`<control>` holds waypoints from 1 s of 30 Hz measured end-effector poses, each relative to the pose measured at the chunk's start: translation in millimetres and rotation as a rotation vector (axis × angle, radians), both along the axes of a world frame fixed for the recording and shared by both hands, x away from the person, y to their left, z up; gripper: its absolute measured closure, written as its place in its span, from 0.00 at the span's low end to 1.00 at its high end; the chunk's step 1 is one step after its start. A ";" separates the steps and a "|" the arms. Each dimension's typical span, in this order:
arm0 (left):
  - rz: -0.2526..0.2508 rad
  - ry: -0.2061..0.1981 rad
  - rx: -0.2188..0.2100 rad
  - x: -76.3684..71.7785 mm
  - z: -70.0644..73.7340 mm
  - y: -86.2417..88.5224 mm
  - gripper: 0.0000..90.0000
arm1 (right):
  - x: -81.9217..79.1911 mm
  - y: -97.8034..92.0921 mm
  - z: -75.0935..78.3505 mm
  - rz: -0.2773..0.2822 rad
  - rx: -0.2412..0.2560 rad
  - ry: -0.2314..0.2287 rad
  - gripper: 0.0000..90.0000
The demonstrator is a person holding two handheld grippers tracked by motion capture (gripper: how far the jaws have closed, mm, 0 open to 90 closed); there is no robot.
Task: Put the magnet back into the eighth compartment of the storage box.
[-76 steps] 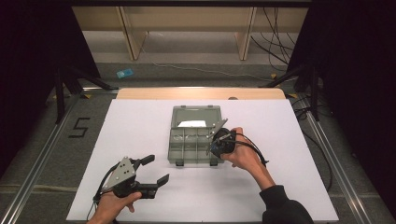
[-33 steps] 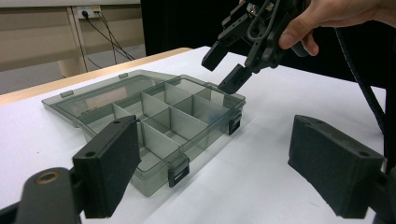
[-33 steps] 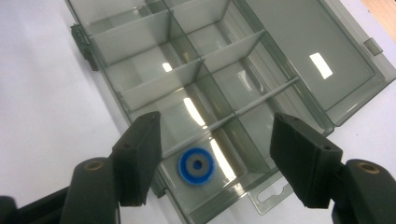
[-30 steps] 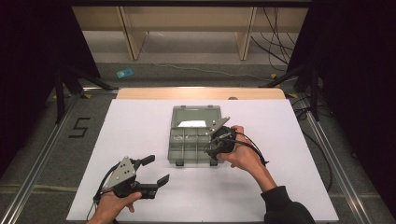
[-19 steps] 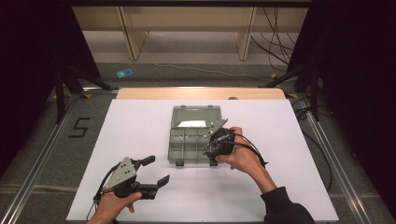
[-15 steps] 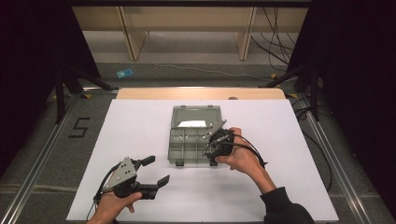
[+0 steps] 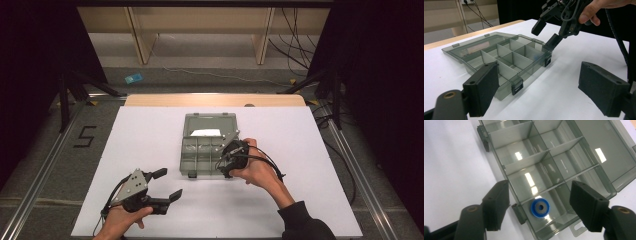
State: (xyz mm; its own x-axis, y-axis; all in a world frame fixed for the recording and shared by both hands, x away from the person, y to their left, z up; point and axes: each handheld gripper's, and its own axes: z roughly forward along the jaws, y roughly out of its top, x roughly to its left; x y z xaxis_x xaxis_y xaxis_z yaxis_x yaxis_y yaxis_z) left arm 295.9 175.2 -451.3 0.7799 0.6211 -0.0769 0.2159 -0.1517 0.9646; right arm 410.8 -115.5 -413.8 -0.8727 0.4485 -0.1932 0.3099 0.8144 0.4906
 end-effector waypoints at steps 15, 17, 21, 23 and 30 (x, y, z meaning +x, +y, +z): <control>0.004 0.000 0.000 -0.5 0.6 0.5 0.18 | -11.5 -1.0 10.3 0.014 0.091 -0.012 0.30; 0.004 0.000 0.000 -0.6 0.6 0.4 0.18 | -14.8 -1.4 12.1 0.012 0.108 -0.018 0.30; 0.004 0.000 0.000 -0.6 0.7 0.5 0.18 | -20.5 -2.3 15.2 0.013 0.149 -0.036 0.30; 0.004 0.000 0.000 -0.6 0.7 0.5 0.18 | -24.9 -3.7 17.4 0.013 0.176 -0.034 0.30; 0.004 -0.001 -0.002 -0.6 0.9 0.7 0.18 | -32.4 -5.6 19.7 0.021 0.217 -0.034 0.30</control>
State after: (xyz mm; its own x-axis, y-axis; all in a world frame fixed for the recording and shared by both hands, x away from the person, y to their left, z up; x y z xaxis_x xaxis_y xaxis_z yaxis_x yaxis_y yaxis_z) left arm 295.3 175.9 -450.5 0.7776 0.6240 -0.0773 0.2157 -0.1492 0.9650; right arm 378.4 -121.0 -394.1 -0.8769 0.4645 -0.1241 0.2741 0.6950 0.6647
